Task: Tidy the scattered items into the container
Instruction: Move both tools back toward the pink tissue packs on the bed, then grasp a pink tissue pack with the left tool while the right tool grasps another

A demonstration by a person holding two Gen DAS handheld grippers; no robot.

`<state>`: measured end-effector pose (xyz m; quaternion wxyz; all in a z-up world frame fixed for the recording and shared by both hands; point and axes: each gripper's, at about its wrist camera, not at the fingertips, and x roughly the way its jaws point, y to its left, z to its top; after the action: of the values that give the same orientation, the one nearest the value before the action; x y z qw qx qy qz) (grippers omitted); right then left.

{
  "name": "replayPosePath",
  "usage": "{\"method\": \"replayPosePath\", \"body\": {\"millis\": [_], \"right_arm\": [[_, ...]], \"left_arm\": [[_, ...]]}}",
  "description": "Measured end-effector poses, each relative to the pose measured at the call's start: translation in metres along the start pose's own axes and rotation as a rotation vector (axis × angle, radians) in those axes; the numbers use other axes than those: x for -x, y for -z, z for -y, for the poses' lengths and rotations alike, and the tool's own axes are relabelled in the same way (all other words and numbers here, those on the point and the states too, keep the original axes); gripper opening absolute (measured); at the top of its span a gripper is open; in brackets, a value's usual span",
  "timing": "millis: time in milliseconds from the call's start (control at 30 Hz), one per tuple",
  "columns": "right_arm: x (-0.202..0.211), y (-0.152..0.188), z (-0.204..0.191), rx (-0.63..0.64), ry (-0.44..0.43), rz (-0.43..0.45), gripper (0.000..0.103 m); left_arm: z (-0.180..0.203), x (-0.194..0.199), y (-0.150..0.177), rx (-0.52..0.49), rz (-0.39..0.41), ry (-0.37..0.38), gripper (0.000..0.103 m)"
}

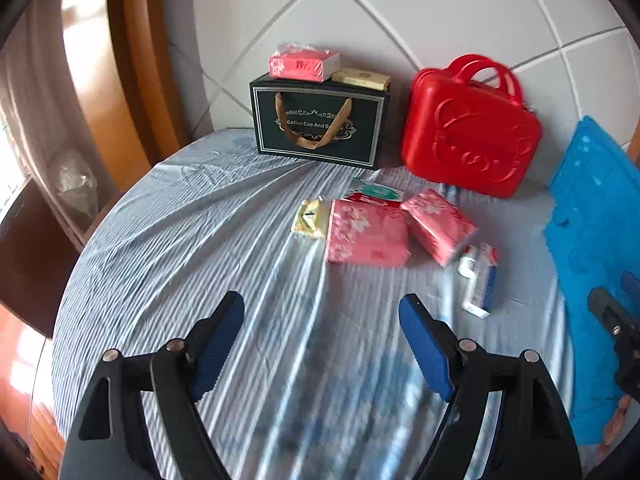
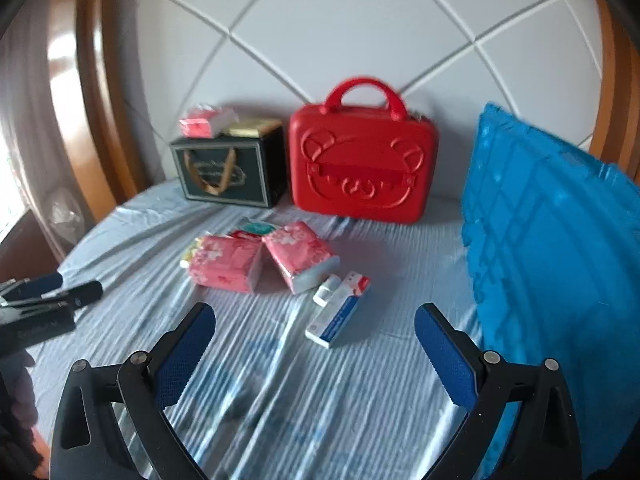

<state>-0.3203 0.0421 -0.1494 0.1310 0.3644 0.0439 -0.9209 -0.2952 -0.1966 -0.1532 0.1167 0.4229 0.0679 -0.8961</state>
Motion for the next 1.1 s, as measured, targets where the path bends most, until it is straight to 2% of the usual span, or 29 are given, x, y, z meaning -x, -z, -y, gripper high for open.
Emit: {"method": "replayPosePath", "body": {"millis": [100, 233, 267, 367, 533, 600, 667, 733, 767, 800, 867, 933, 1033, 1067, 1100], "right_arm": [[-0.049, -0.007, -0.010, -0.011, 0.006, -0.048, 0.101], [-0.122, -0.008, -0.021, -0.039, 0.057, -0.068, 0.101], [-0.142, -0.007, -0.023, -0.041, 0.077, -0.082, 0.099], [-0.193, -0.002, -0.028, -0.044, 0.088, -0.140, 0.078], [-0.234, 0.002, -0.042, 0.026, 0.129, -0.163, 0.073], [-0.244, 0.000, -0.050, 0.044, 0.142, -0.155, 0.073], [-0.251, -0.002, -0.060, 0.056, 0.125, -0.158, 0.074], [-0.254, 0.000, -0.078, 0.099, 0.016, -0.184, 0.073], [-0.251, 0.003, -0.093, 0.139, -0.081, -0.194, 0.073], [-0.246, 0.006, -0.105, 0.166, -0.148, -0.195, 0.073], [-0.236, 0.009, -0.116, 0.173, -0.213, -0.180, 0.073], [-0.228, 0.007, -0.106, 0.113, -0.218, -0.169, 0.073], [-0.217, 0.002, -0.067, 0.015, -0.137, -0.149, 0.073], [-0.213, 0.001, -0.053, -0.003, -0.109, -0.143, 0.074], [-0.210, -0.001, -0.040, -0.016, -0.081, -0.137, 0.076]], "left_arm": [[-0.011, -0.045, -0.016, -0.001, -0.027, 0.014, 0.079], [-0.012, -0.108, -0.023, -0.029, -0.044, 0.052, 0.079], [-0.011, -0.126, -0.022, -0.039, -0.056, 0.067, 0.079], [-0.005, -0.172, -0.019, -0.053, -0.105, 0.094, 0.079], [-0.004, -0.221, -0.016, -0.064, -0.170, 0.108, 0.079], [-0.009, -0.228, -0.018, -0.057, -0.169, 0.092, 0.079], [-0.021, -0.233, -0.024, -0.034, -0.156, 0.035, 0.079], [-0.037, -0.237, -0.032, -0.001, -0.142, -0.042, 0.079], [-0.046, -0.238, -0.037, 0.024, -0.139, -0.067, 0.079], [-0.053, -0.235, -0.040, 0.048, -0.134, -0.071, 0.079], [-0.061, -0.222, -0.045, 0.084, -0.116, -0.064, 0.079], [-0.056, -0.205, -0.046, 0.085, -0.095, -0.037, 0.079], [-0.025, -0.185, -0.050, 0.035, -0.073, 0.030, 0.079], [-0.012, -0.183, -0.052, 0.024, -0.072, 0.046, 0.081], [0.001, -0.184, -0.055, 0.034, -0.081, 0.051, 0.087]]}}
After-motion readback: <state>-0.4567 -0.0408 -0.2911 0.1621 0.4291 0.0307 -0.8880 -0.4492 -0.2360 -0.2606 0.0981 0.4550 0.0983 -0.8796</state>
